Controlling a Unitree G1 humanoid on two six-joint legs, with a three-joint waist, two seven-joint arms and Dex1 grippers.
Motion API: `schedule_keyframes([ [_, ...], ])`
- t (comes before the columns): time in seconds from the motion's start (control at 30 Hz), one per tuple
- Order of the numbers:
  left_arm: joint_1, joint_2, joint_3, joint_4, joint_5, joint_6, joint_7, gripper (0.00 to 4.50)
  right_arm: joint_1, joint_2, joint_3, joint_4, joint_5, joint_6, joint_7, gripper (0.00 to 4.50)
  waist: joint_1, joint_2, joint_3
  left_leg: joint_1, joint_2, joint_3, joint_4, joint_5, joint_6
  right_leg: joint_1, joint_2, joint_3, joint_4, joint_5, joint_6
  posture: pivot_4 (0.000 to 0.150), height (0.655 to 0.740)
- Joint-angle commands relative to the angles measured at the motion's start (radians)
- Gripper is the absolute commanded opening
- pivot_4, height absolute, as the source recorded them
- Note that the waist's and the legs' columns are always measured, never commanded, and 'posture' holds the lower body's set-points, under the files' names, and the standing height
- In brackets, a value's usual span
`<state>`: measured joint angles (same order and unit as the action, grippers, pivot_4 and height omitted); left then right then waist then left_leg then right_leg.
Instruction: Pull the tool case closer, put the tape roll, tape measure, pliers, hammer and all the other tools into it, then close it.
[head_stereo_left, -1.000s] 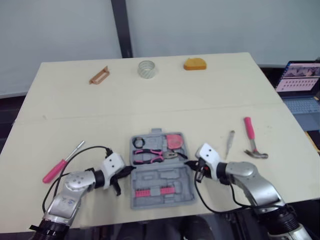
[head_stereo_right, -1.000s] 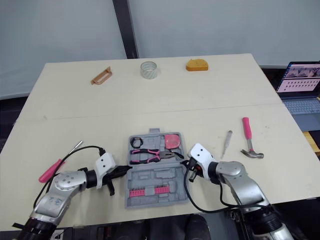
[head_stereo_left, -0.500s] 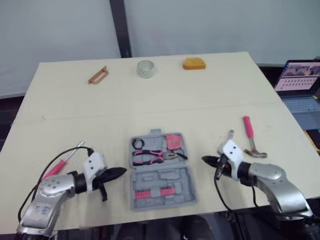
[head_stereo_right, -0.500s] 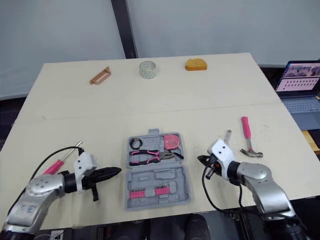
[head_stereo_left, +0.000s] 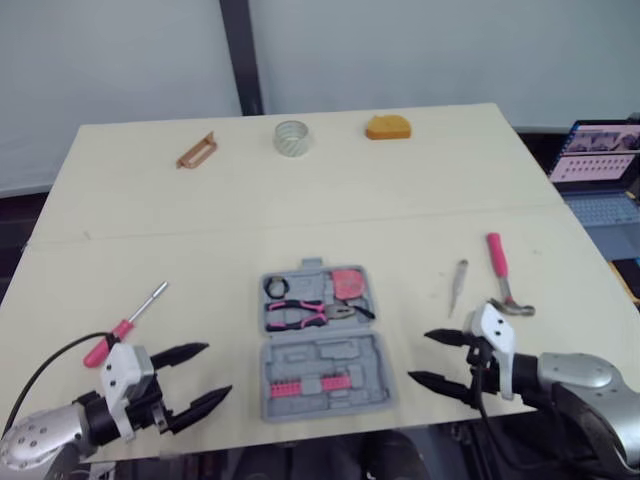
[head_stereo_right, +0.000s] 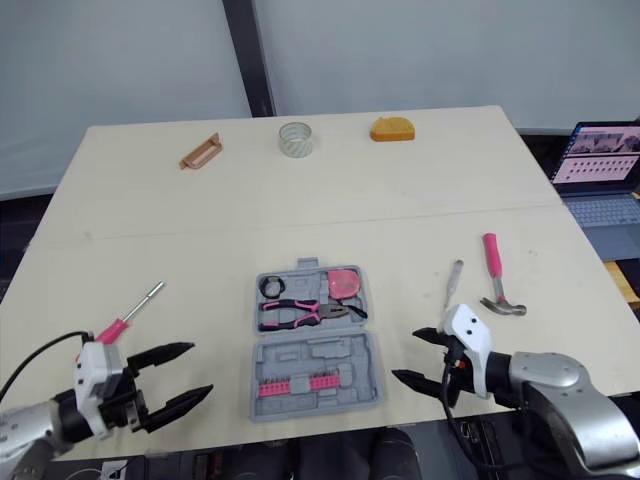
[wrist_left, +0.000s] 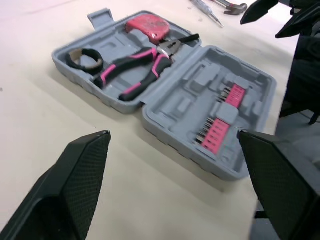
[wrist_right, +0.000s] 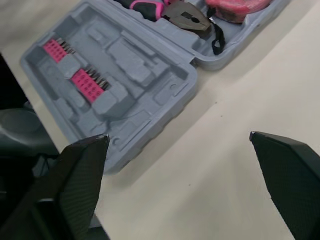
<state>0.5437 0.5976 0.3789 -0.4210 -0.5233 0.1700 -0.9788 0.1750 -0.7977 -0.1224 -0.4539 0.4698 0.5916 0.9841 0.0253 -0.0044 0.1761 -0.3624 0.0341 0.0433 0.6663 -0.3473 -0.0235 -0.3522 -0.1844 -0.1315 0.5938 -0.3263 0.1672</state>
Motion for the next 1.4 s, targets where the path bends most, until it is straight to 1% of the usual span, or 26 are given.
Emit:
schedule_keyframes([
  [0.03,0.032,-0.041,0.033,-0.035,0.012,-0.079,0.024,4.50,0.027,-0.006,-0.025,-0.008,0.013,-0.073,0.042,4.47,0.002,0.000,0.000,0.000,0.000,0.000,0.000,0.000,0.000,0.000,0.000,0.000,0.000,0.000,0.000,0.150,0.7400],
  [0.23,0.113,-0.089,0.065,-0.016,0.010,-0.161,0.010,4.50,0.083,0.012,-0.036,0.037,-0.020,-0.218,0.059,4.47,-0.001,-0.001,-0.001,0.000,0.000,0.000,0.000,0.000,0.000,0.000,0.000,0.000,-0.001,0.000,0.000,0.150,0.7400],
  [0.4,0.158,-0.099,0.079,0.004,0.011,-0.214,-0.005,4.50,0.098,0.035,-0.037,0.081,-0.008,-0.318,0.103,4.47,-0.001,-0.001,-0.001,0.000,0.000,0.000,0.000,0.000,0.000,0.000,0.000,0.000,-0.001,0.000,0.000,0.150,0.7400],
  [0.53,0.167,-0.101,0.080,0.014,0.015,-0.245,-0.007,4.50,0.107,0.040,-0.034,0.099,-0.008,-0.356,0.107,4.47,0.001,-0.002,-0.001,0.000,0.000,0.000,0.001,0.000,0.000,0.000,0.000,0.000,-0.001,0.000,0.000,0.150,0.7400],
  [0.97,0.145,-0.107,0.016,-0.009,0.027,-0.253,0.031,4.50,0.132,0.048,-0.027,0.114,-0.015,-0.413,0.102,4.47,0.000,-0.002,-0.001,0.000,0.000,0.000,0.001,0.000,0.000,0.000,0.000,0.000,-0.001,0.000,0.000,0.150,0.7400],
  [1.2,0.081,-0.067,0.025,-0.027,0.014,-0.207,0.055,4.50,0.119,0.060,-0.020,0.130,-0.029,-0.443,0.089,4.47,0.001,-0.002,-0.001,0.000,0.000,0.000,0.001,0.000,0.000,0.001,0.000,0.000,0.000,0.000,0.000,0.150,0.7400],
  [1.4,0.113,-0.078,0.031,0.006,0.014,-0.257,0.017,4.50,0.131,0.079,-0.001,0.111,-0.041,-0.442,0.069,4.47,-0.002,-0.002,-0.001,0.000,0.000,0.000,0.000,0.000,0.000,0.001,0.000,0.000,-0.001,0.000,0.000,0.150,0.7400],
])
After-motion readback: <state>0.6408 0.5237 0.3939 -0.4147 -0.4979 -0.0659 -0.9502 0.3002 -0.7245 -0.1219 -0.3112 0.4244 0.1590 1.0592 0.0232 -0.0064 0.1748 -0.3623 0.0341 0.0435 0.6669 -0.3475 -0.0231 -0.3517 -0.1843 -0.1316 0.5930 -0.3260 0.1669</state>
